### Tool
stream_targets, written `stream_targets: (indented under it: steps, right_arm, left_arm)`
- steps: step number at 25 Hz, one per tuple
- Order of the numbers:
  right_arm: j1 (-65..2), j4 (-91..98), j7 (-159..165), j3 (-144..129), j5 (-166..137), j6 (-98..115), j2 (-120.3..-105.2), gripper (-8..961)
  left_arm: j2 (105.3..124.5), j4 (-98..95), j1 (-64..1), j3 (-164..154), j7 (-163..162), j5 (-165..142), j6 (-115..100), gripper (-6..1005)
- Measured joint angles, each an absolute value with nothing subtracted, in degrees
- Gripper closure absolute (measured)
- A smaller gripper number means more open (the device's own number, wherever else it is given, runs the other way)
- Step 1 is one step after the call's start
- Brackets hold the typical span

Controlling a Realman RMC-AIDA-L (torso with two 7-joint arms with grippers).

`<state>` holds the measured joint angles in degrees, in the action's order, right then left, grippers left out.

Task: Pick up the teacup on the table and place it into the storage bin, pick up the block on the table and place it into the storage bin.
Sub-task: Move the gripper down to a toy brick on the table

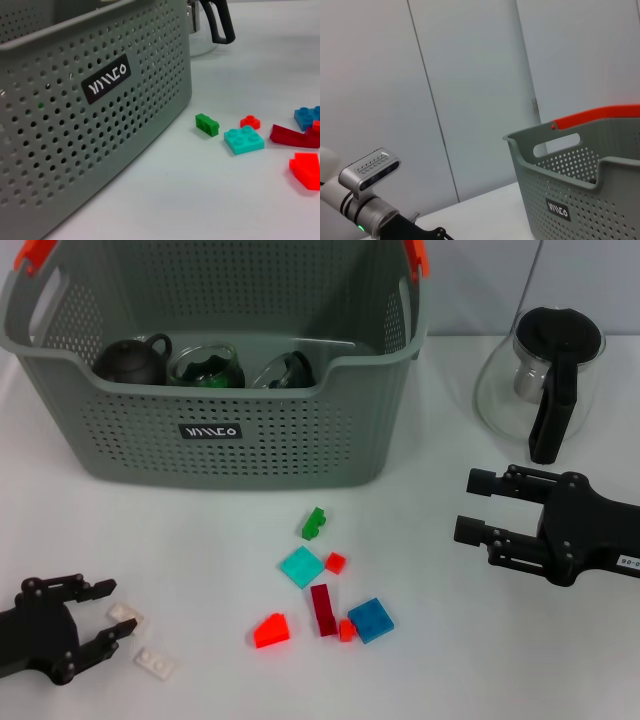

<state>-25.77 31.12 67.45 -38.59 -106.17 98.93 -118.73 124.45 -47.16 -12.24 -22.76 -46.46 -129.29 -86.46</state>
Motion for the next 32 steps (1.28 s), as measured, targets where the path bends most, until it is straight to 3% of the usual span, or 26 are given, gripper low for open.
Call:
stream_targets:
  steps: [32]
  right_arm:
    - [-25.6, 31.1, 67.5, -38.3, -106.2, 99.1, -118.56, 279]
  left_arm:
    - [124.10, -46.6, -13.7, -22.3, -46.6, -129.3, -87.2, 523]
